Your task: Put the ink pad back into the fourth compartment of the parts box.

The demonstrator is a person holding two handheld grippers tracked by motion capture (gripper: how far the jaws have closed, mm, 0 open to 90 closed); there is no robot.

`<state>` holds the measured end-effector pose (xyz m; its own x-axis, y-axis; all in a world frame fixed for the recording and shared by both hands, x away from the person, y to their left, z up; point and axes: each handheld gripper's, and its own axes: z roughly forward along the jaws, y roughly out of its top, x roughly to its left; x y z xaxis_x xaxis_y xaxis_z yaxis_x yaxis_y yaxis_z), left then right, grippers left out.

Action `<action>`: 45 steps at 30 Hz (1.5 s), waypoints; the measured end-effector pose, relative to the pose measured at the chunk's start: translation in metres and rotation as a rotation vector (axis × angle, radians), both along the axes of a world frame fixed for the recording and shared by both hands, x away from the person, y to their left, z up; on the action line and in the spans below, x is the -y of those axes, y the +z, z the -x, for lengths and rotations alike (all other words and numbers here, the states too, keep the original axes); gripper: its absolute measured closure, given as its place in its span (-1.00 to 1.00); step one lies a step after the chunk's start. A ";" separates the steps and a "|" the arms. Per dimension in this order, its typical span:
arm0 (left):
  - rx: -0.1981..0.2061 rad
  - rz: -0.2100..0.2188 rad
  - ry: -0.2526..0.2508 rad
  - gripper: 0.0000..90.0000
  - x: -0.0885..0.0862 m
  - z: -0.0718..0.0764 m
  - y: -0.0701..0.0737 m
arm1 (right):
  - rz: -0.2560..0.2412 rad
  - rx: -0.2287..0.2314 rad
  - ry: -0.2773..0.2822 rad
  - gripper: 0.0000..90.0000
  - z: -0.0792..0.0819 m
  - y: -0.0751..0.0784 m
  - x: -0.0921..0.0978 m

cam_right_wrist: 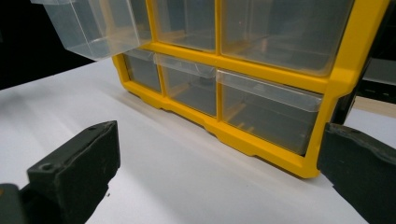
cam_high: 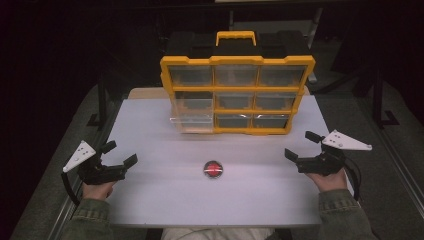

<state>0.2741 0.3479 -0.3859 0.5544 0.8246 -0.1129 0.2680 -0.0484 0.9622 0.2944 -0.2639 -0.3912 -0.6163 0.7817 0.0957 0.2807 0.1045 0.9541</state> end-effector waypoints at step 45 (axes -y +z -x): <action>-0.093 -0.133 -0.122 -1.00 0.060 -0.017 0.009 | 0.005 0.010 0.002 -1.00 -0.016 -0.004 -0.008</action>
